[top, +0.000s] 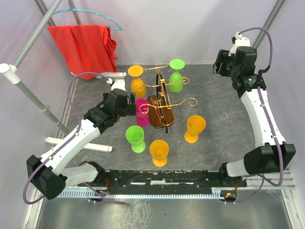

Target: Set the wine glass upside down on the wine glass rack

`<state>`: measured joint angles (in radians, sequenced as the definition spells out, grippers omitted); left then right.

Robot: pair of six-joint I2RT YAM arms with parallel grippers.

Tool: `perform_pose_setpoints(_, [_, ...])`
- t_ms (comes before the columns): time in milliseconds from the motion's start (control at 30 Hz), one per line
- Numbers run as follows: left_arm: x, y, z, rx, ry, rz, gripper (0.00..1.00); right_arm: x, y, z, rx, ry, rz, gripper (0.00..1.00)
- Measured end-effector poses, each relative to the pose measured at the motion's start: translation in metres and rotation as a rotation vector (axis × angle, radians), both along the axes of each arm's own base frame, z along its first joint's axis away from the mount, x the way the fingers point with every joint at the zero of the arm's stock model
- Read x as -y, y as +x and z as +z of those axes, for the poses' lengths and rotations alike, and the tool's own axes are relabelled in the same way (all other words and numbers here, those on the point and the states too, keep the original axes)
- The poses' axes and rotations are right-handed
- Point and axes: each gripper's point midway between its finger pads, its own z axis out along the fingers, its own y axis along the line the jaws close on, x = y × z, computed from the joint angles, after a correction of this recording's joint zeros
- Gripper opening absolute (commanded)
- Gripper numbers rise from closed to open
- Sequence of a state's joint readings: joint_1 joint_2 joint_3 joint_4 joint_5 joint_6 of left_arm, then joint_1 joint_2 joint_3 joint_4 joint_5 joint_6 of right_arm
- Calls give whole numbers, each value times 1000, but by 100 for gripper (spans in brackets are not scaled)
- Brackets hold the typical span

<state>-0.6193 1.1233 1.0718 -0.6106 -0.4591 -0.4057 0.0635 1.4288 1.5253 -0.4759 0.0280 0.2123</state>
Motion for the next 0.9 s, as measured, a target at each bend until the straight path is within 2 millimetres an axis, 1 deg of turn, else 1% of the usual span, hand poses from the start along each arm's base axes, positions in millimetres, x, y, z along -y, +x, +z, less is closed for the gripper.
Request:
perform_pose_setpoints(67, [5, -1, -17, -46, 0, -8, 100, 1, -4, 2, 4, -3, -4, 70])
perform_pose_setpoints(133, [10, 0, -26, -72, -10, -17, 99, 3, -8, 6, 15, -7, -8, 70])
perform_pose_setpoints(267, [23, 7, -35, -89, -38, -29, 99, 5, -18, 16, 41, -11, -15, 70])
perform_pose_setpoints(367, [29, 14, -41, -92, -49, -25, 99, 6, -23, 19, 52, -15, -18, 70])
perform_pose_setpoints(433, [31, 18, -44, -92, -52, -21, 95, 7, -25, 19, 52, -20, -19, 70])
perform_pose_setpoints(467, [32, 19, -45, -91, -56, -18, 90, 7, -25, 18, 50, -21, -19, 70])
perform_pose_setpoints(533, [33, 20, -47, -92, -63, -8, 76, 7, -25, 15, 43, -25, -20, 70])
perform_pose_setpoints(600, [32, 20, -48, -93, -66, 4, 64, 8, -25, 13, 39, -27, -20, 70])
perform_pose_setpoints(767, [26, 17, -60, -105, -54, 32, 44, 8, -25, 13, 40, -30, -19, 70])
perform_pose_setpoints(800, [25, 16, -62, -111, -52, 36, 37, 8, -25, 13, 41, -30, -19, 70])
perform_pose_setpoints(900, [24, 15, -65, -116, -54, 39, 10, 8, -25, 14, 44, -30, -19, 70])
